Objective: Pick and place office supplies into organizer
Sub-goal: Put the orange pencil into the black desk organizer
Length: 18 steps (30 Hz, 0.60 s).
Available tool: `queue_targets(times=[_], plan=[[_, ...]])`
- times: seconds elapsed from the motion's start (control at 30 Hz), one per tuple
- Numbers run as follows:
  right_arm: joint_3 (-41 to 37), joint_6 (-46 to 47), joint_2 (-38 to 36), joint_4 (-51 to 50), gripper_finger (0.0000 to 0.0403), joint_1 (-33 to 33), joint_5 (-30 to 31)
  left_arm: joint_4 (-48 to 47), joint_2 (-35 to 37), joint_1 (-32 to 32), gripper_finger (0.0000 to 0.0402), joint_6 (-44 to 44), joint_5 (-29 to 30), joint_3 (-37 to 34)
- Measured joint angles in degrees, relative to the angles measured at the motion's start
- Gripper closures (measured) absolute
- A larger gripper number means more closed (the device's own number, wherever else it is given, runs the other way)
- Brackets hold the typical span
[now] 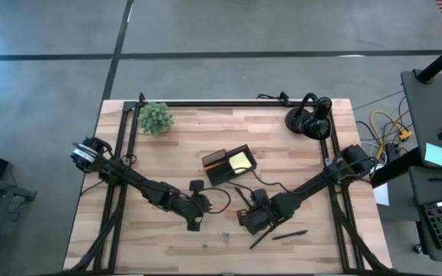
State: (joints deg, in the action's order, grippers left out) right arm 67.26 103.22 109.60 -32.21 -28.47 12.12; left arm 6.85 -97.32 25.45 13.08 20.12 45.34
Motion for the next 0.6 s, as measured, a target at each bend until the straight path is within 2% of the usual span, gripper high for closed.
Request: queue_targets(times=[0.33, 0.47, 0.6], plan=[[-0.01, -0.21, -0.23, -0.02, 0.0394, -0.21, 1.02, -0.54, 0.00, 0.00, 0.0371, -0.09, 1.00, 0.02], [1.12, 0.28, -0.98, -1.25, 0.0394, -1.48, 5.76, -7.98, 0.69, 0.00, 0.0372, 0.04, 1.25, 2.14], [3.13, 1.86, -1.95, -4.02, 0.0394, -3.00, 10.87, -15.46, 4.12, 0.11, 0.0392, 0.07, 1.32, 5.49]])
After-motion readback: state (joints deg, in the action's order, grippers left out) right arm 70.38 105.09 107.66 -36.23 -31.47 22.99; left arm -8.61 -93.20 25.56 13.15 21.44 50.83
